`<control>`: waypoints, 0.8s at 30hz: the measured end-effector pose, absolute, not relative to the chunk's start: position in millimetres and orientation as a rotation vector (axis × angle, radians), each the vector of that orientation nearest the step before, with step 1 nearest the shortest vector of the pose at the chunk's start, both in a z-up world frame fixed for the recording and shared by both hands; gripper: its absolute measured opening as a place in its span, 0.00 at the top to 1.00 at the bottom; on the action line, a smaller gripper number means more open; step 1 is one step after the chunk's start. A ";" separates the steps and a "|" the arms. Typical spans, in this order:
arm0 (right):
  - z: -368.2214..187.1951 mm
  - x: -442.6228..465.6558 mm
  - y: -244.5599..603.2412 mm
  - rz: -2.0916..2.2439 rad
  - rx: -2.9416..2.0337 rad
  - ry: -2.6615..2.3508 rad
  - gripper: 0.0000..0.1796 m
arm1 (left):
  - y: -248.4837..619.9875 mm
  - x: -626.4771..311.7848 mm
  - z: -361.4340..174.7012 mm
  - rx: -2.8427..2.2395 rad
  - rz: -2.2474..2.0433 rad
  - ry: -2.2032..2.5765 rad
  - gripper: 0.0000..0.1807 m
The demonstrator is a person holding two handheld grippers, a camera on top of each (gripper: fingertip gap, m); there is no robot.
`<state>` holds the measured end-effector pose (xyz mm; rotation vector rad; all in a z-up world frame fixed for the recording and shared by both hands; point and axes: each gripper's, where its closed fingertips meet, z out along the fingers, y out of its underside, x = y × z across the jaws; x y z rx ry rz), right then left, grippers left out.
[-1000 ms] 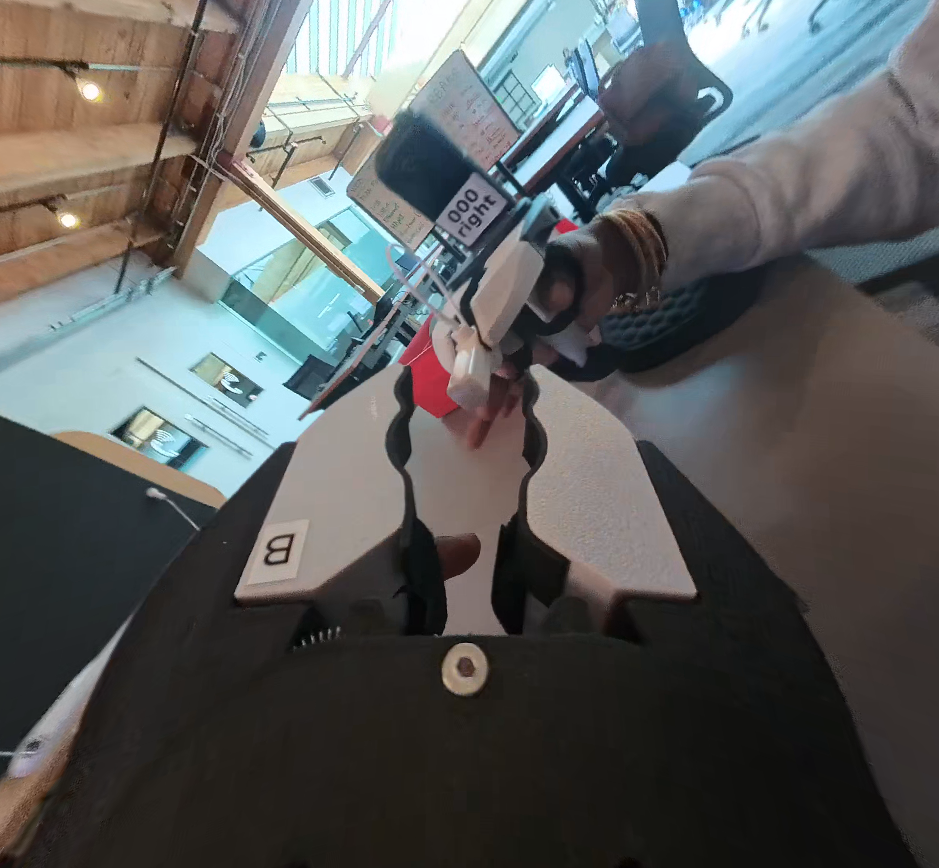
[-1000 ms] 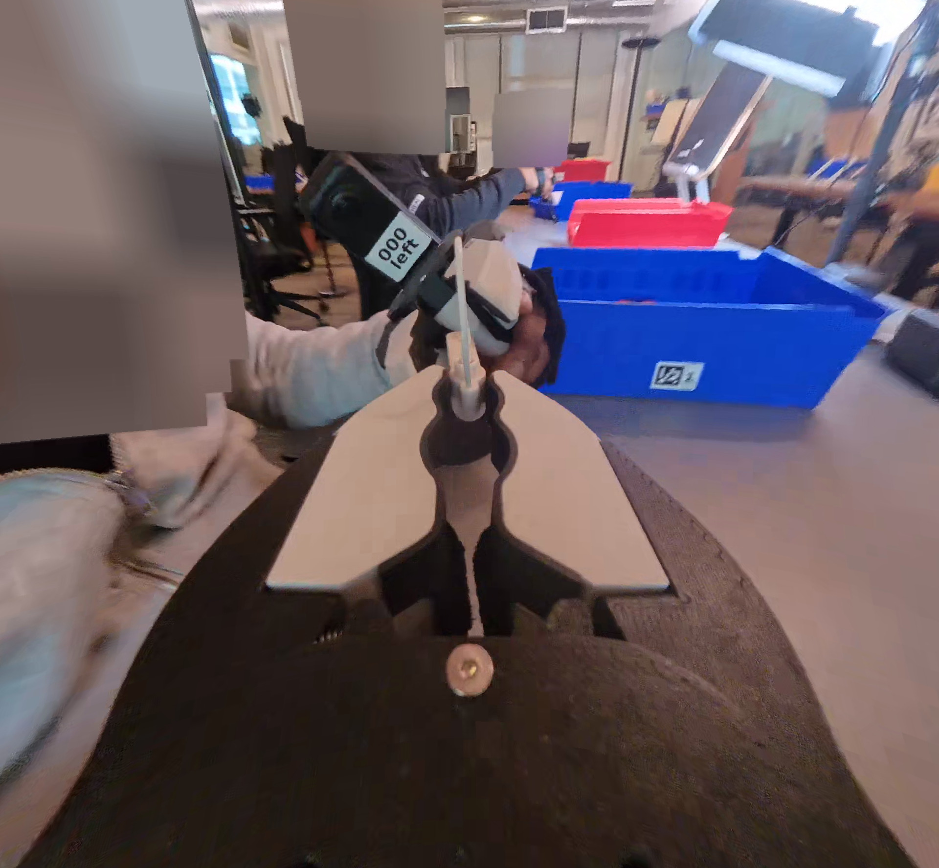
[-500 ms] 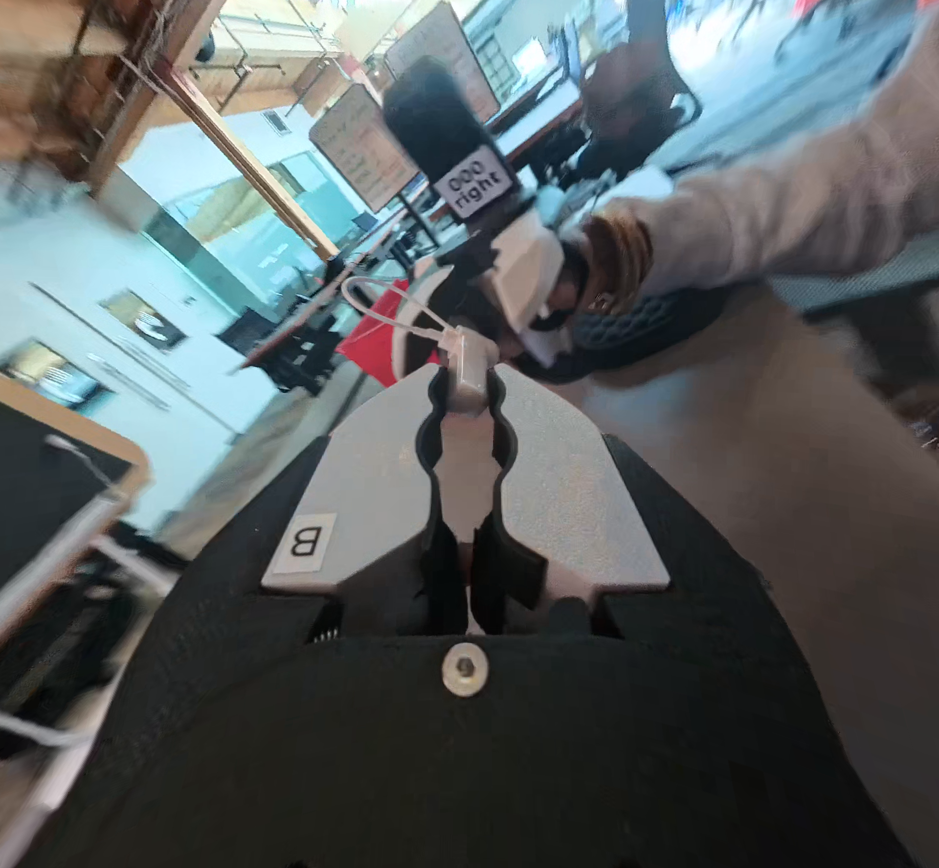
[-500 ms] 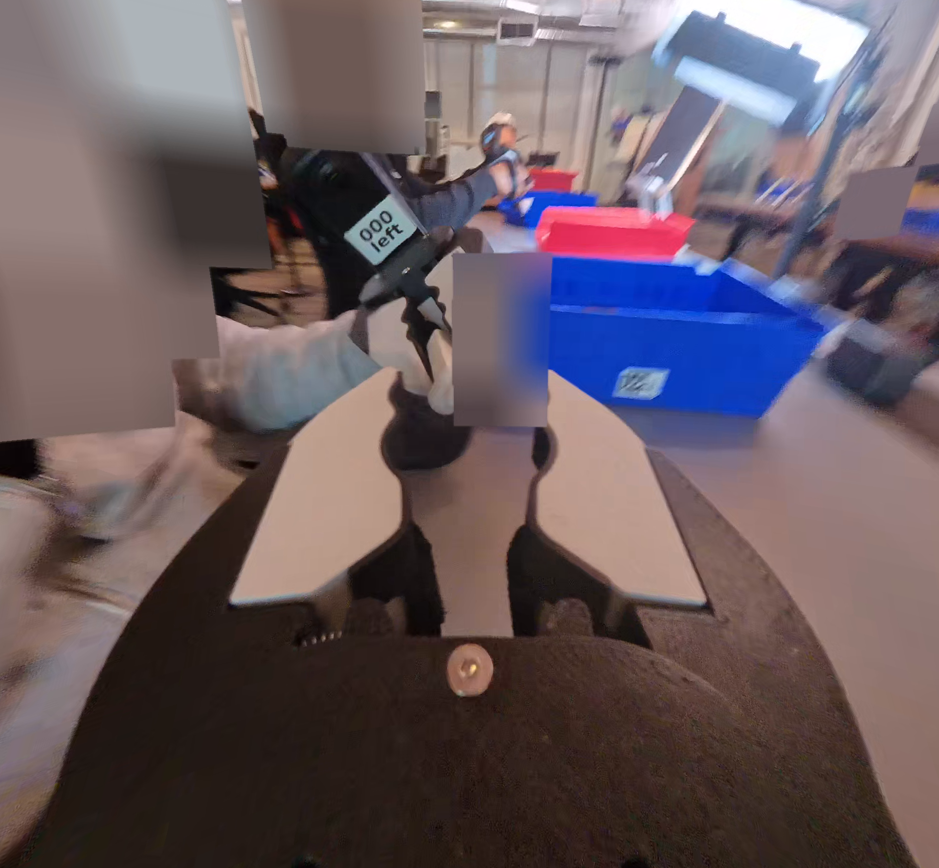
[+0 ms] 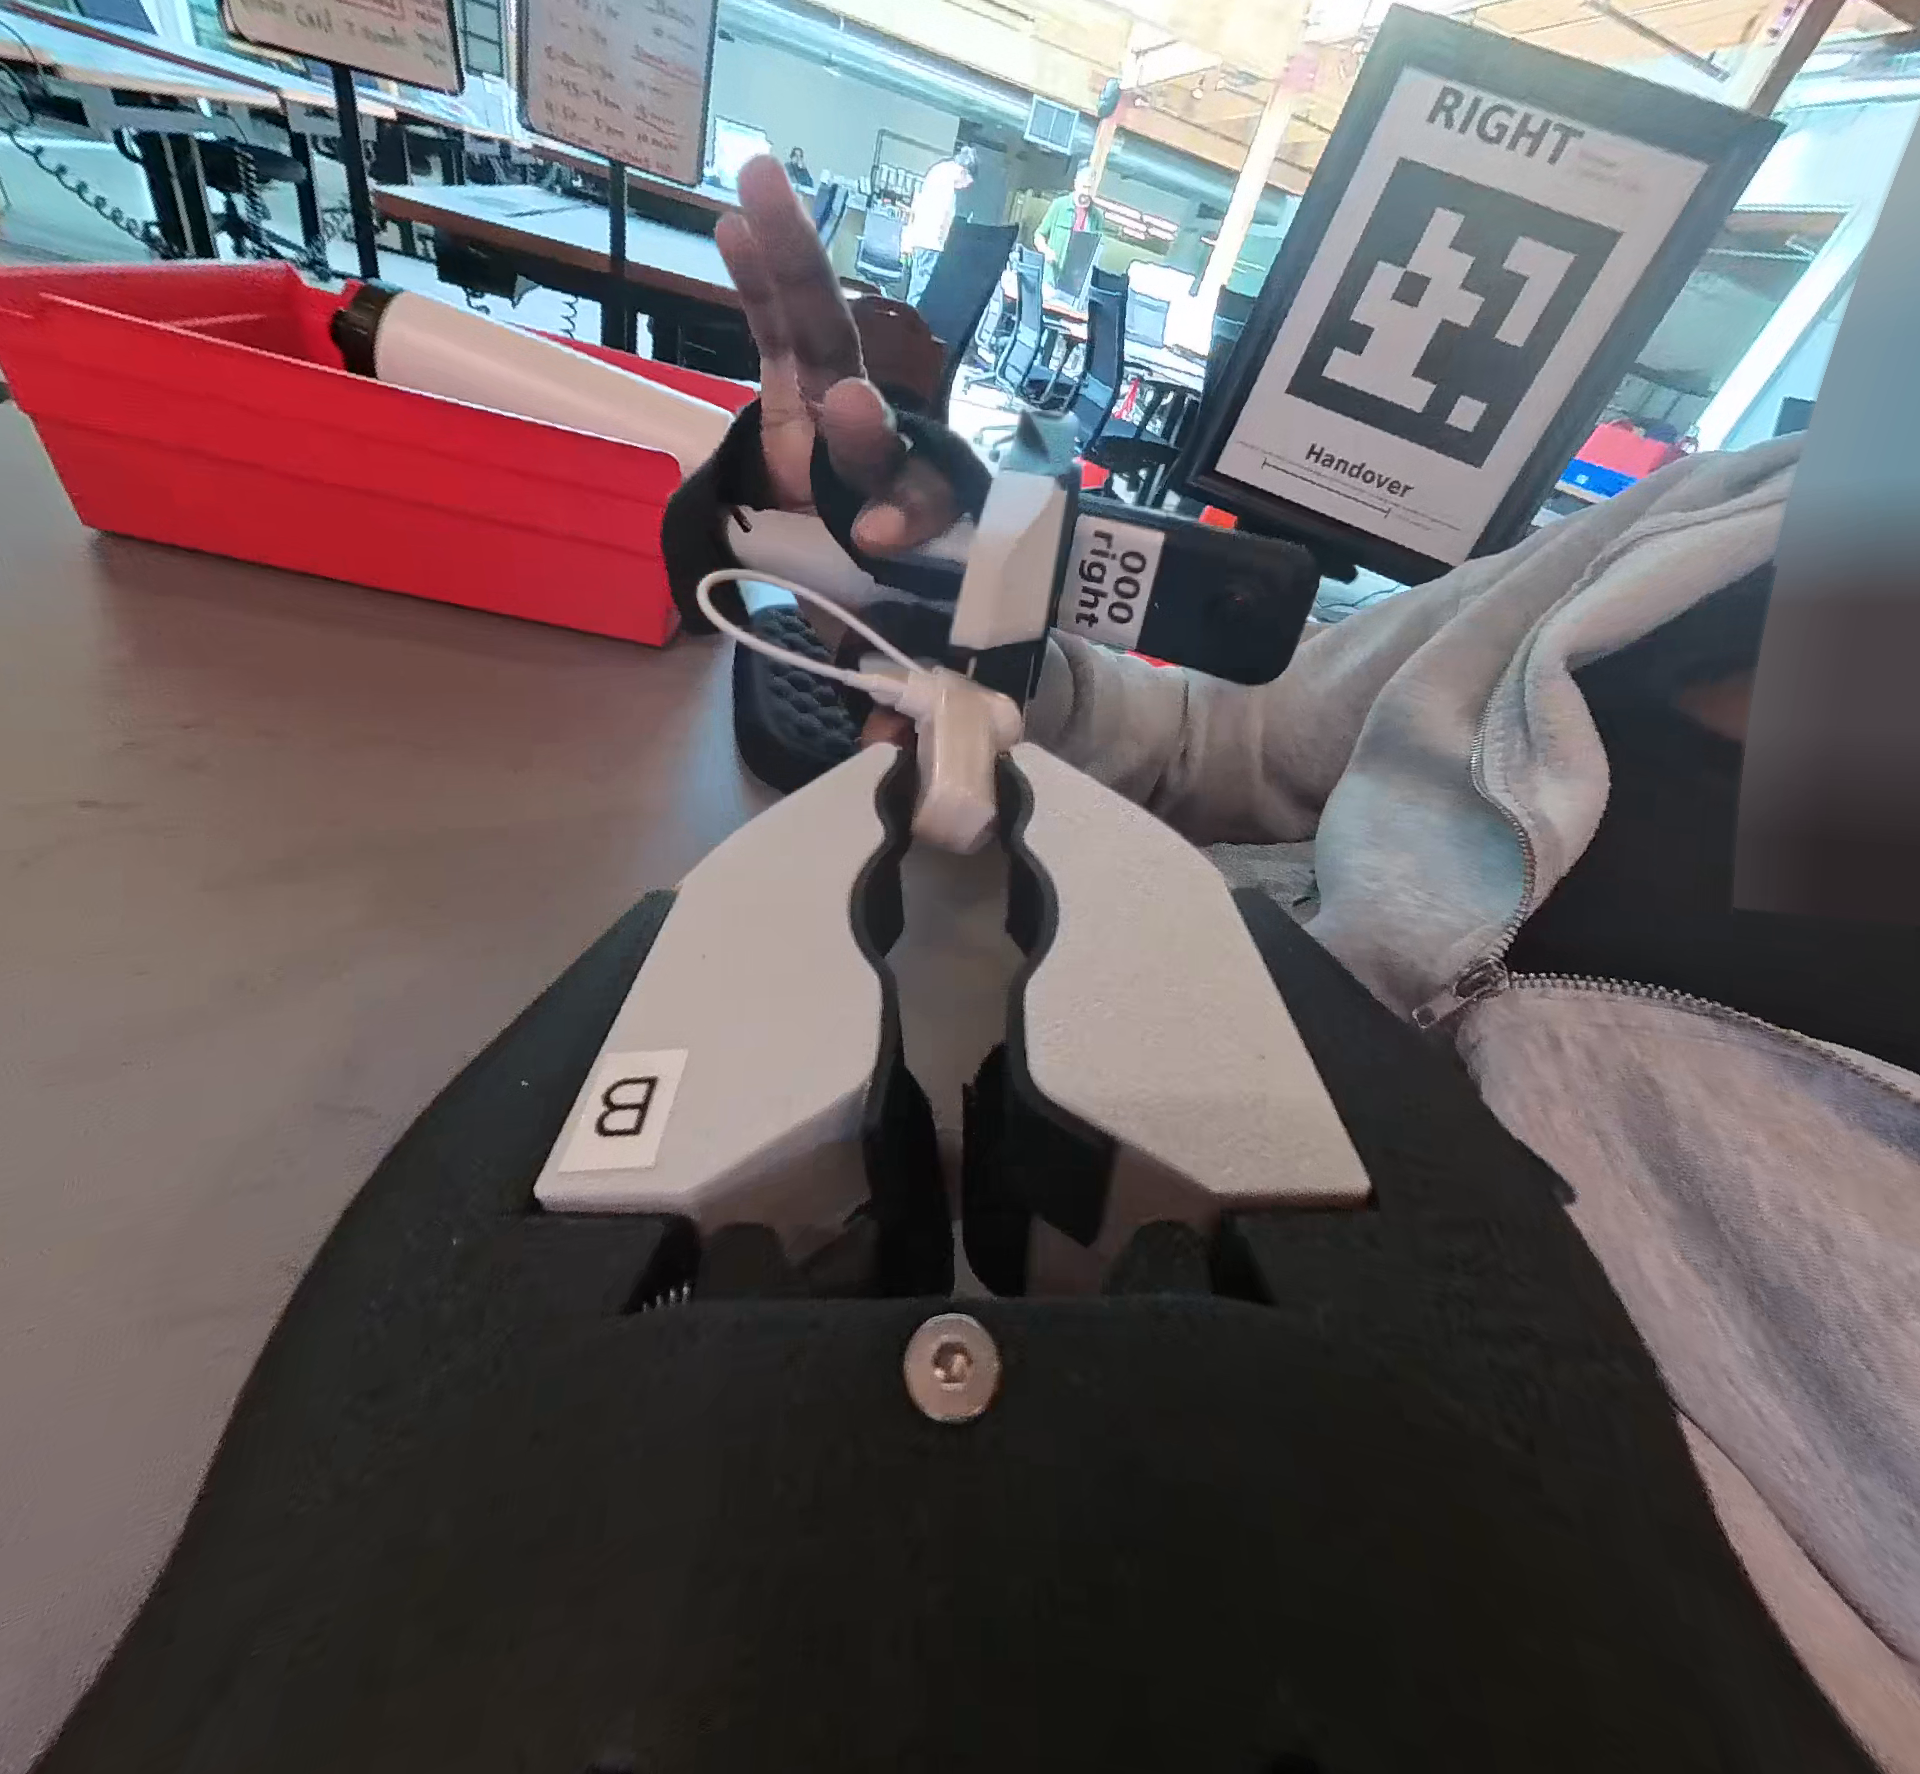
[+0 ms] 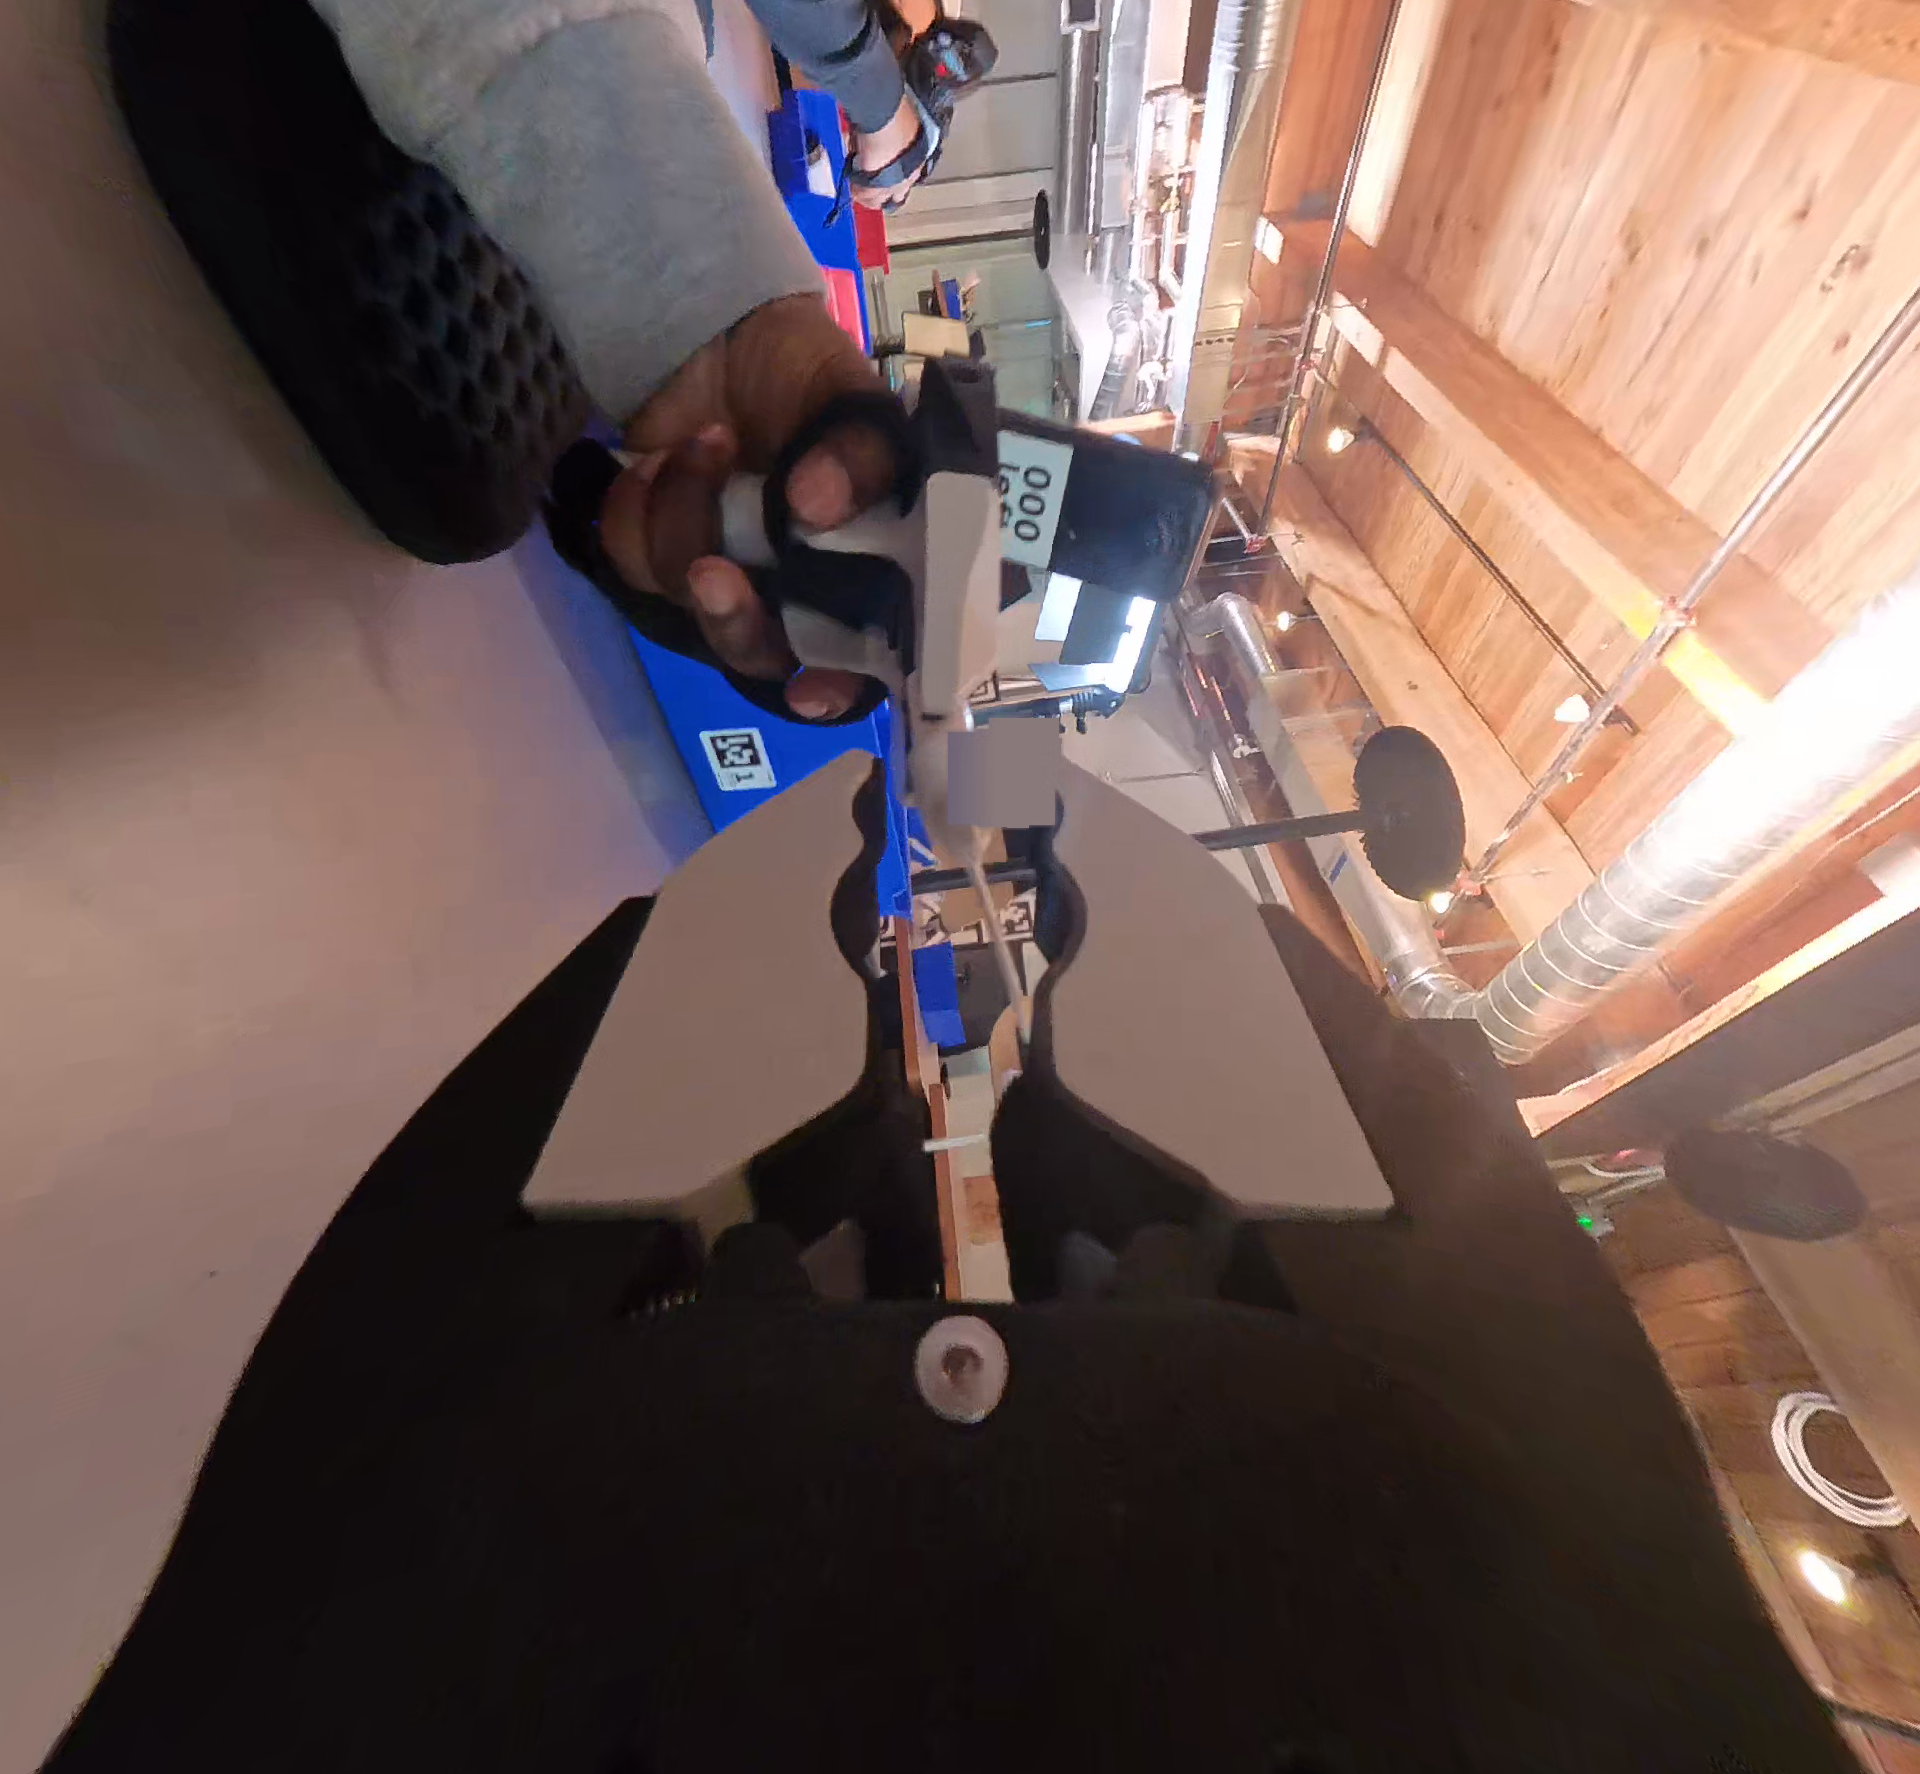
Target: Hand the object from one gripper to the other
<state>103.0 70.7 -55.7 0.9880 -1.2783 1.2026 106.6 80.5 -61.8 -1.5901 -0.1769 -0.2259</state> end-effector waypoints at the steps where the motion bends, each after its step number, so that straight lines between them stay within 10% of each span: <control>1: -54.5 105.5 70.6 1.217 0.991 -1.271 0.87 | 81.5 107.5 -62.8 -1.592 -0.240 -0.177 0.92; 7: -57.3 105.8 69.1 1.238 0.979 -1.336 0.93 | 82.8 107.6 -60.0 -1.569 -0.223 -0.161 0.92; 11: -43.2 92.5 72.8 1.619 0.699 -1.632 0.93 | 79.1 90.6 -44.6 -1.511 0.288 -0.026 0.71; 24: -53.7 92.4 79.9 2.558 -0.176 -2.657 0.93 | 87.4 89.7 -56.4 -1.600 0.993 0.391 0.83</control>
